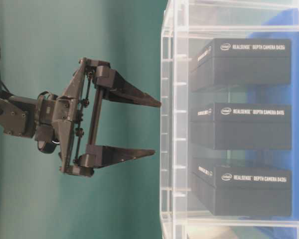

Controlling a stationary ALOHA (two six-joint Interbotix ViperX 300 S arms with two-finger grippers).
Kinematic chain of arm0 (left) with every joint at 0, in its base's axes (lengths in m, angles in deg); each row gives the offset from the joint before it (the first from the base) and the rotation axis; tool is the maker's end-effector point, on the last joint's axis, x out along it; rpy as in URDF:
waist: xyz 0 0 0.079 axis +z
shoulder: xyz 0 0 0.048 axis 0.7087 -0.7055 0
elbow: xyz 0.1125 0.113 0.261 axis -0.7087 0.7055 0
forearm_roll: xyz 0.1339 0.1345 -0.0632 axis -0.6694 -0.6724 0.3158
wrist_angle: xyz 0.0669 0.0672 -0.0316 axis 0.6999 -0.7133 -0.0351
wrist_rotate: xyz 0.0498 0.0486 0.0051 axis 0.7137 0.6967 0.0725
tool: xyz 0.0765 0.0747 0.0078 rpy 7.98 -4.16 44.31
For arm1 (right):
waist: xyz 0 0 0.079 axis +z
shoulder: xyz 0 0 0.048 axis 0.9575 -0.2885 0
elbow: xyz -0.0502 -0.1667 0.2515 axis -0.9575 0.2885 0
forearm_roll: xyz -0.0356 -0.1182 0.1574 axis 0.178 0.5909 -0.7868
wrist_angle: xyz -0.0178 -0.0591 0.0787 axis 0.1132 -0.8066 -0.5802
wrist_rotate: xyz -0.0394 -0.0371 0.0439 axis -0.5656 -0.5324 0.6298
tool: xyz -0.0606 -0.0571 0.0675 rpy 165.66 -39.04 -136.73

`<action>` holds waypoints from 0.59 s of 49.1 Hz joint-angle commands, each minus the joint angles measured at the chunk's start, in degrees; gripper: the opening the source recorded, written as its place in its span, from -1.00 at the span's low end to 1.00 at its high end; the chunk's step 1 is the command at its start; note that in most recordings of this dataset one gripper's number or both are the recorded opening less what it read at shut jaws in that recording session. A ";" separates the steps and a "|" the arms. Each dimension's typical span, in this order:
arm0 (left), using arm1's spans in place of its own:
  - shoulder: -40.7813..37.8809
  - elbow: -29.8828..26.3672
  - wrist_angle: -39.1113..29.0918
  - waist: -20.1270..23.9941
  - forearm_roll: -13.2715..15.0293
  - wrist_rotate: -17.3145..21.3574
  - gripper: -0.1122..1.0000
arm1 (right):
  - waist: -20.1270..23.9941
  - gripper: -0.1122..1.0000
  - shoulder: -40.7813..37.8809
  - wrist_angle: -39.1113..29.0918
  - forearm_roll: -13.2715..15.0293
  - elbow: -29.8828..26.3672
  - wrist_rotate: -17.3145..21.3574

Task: Take out the box from the case.
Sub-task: 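Move the open right gripper over the middle black box and lower it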

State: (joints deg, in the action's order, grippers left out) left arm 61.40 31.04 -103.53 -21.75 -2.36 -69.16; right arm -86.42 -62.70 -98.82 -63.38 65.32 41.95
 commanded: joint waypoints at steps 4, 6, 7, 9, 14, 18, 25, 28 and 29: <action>0.00 -0.97 0.26 0.18 0.00 -0.09 0.82 | 0.18 0.90 0.62 0.26 -0.09 -1.23 -0.09; 0.00 -0.97 0.26 0.18 0.09 -0.09 0.82 | 0.09 0.90 0.44 0.35 -0.09 -1.14 -0.09; 0.00 -0.97 0.26 0.18 0.09 -0.09 0.82 | 0.09 0.90 0.26 0.35 -0.09 -1.05 -0.09; -0.09 -0.88 0.18 0.18 0.09 -0.09 0.82 | 0.09 0.90 0.00 0.35 -0.09 -0.97 -0.09; 0.00 -0.79 0.26 0.18 0.09 -0.18 0.82 | 0.00 0.90 -0.53 0.35 -0.09 -0.53 -0.18; 0.00 -0.79 0.26 0.18 0.09 -0.18 0.82 | -0.18 0.90 -0.88 0.44 -0.09 -0.09 -0.18; -0.09 -0.79 0.18 0.09 0.09 -0.18 0.82 | -0.44 0.90 -1.14 1.67 -0.26 1.05 -0.09; 0.00 -0.79 0.26 0.18 0.09 -0.18 0.82 | -0.53 0.90 -1.23 2.29 -0.70 1.76 -0.09; -0.09 -0.79 0.26 0.18 0.09 -0.18 0.82 | -0.62 0.90 -1.23 2.55 -0.88 1.93 -0.09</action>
State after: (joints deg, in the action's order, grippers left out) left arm 61.40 31.04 -103.53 -21.75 -2.36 -69.33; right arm -86.68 -64.99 -97.23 -63.82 67.26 41.95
